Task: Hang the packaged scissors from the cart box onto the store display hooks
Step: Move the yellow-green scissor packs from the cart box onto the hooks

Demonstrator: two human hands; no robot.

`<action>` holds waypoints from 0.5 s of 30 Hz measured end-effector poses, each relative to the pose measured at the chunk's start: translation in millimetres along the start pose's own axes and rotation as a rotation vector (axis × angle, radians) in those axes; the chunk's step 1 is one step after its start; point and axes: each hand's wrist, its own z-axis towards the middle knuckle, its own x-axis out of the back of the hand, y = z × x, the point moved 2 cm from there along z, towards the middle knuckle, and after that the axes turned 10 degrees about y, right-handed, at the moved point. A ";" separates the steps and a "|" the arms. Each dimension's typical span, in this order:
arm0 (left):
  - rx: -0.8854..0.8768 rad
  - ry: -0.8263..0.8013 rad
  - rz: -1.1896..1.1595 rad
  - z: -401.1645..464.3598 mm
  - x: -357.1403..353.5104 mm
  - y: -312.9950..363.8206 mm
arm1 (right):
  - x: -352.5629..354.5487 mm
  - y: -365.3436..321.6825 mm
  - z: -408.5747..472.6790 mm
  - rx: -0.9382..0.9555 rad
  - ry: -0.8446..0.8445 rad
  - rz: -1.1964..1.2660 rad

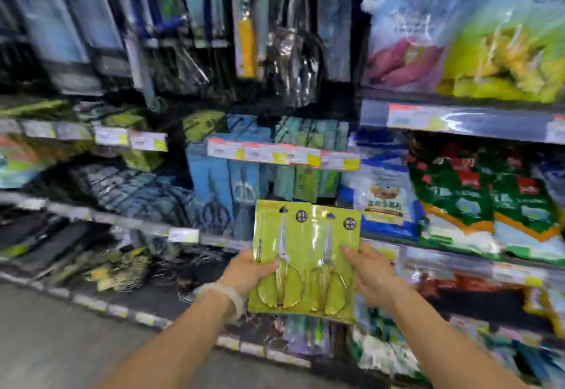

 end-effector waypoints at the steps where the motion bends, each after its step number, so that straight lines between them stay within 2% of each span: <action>1: 0.008 0.054 -0.025 5.5 29.5 -6.4 | -29.8 3.5 3.2 -0.005 -0.061 -0.026; 5: 0.059 0.229 -0.125 7.8 124.1 -15.6 | -133.2 17.9 23.2 -0.013 -0.232 -0.144; 11: 0.057 0.450 -0.172 15.5 225.7 -23.0 | -266.0 34.3 40.1 -0.024 -0.482 -0.268; 15: 0.097 0.503 -0.200 40.6 286.7 -23.6 | -342.1 42.0 62.4 -0.038 -0.503 -0.316</action>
